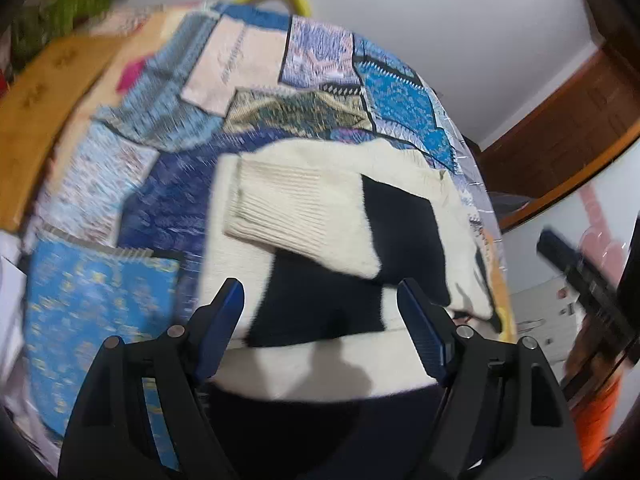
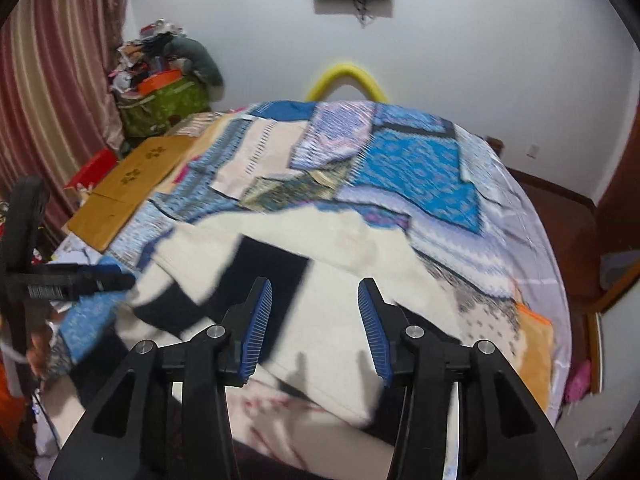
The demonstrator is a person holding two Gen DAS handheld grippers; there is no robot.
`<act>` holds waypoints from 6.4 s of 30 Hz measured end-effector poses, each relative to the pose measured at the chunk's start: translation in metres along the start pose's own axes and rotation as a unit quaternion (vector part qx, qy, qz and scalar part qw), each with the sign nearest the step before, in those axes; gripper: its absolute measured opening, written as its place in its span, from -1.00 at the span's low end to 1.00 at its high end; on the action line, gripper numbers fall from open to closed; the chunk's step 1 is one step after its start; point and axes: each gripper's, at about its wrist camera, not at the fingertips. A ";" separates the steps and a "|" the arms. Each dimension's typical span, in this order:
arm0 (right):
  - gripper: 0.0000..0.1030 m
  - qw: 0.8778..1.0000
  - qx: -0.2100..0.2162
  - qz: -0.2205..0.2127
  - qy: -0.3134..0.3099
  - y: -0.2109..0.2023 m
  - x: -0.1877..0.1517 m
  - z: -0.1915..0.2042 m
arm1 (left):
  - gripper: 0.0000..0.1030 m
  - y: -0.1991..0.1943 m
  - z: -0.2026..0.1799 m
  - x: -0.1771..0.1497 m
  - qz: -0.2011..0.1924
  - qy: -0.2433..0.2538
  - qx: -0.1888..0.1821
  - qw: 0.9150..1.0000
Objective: Fold small clothes
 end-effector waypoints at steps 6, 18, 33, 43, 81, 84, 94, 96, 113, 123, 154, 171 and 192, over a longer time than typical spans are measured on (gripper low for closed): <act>-0.19 0.999 -0.012 0.014 0.041 -0.002 -0.029 -0.042 | 0.52 0.035 0.014 0.012 0.039 -0.067 -0.020 0.997; -0.02 0.992 -0.013 0.046 0.116 -0.003 -0.085 -0.094 | 0.52 0.074 0.031 0.033 0.050 -0.139 -0.045 0.988; 0.00 0.983 -0.018 0.047 0.176 -0.015 -0.112 -0.123 | -0.77 0.078 -0.013 0.047 -0.020 0.022 0.144 0.989; 0.01 0.983 -0.006 0.045 0.180 -0.019 -0.115 -0.115 | -0.84 0.010 -0.074 0.034 -0.137 0.136 0.186 0.963; 0.38 0.984 0.001 0.032 0.173 -0.032 -0.114 -0.085 | -0.32 0.018 0.008 -0.009 -0.049 0.112 0.222 0.967; 0.46 0.985 -0.006 0.025 0.171 -0.039 -0.110 -0.083 | -0.04 0.007 0.010 -0.013 -0.055 0.111 0.221 0.967; 0.67 0.988 -0.039 -0.012 0.147 -0.078 -0.091 -0.071 | 0.44 -0.038 -0.004 -0.028 -0.083 0.111 0.195 0.971; 0.69 0.989 -0.047 -0.019 0.137 -0.089 -0.089 -0.068 | 0.47 -0.048 -0.007 -0.031 -0.087 0.107 0.182 0.974; 0.83 0.990 -0.077 -0.005 0.121 -0.122 -0.123 -0.067 | 0.76 -0.071 -0.001 -0.081 -0.064 0.090 0.155 0.982; 0.83 0.980 -0.016 0.070 0.184 -0.070 -0.163 -0.076 | 0.76 -0.047 0.013 -0.103 -0.006 0.077 0.156 0.985; -0.75 0.980 0.052 0.057 0.183 -0.047 -0.159 -0.070 | -0.80 -0.028 0.000 -0.089 0.012 0.042 0.057 0.997; -0.76 0.985 0.016 -0.012 0.172 -0.043 -0.105 -0.086 | -0.82 -0.034 -0.008 -0.022 -0.073 0.034 0.078 0.994; -0.44 0.984 -0.005 0.059 0.170 -0.006 -0.113 -0.102 | -0.61 0.015 0.011 -0.022 -0.004 0.065 0.111 0.992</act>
Point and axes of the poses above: each gripper's, at about its wrist camera, not at the fingertips, and y roughly the way its jaws point, z to its left, x to its top, and after that the axes turned 1 degree about -x, right-handed
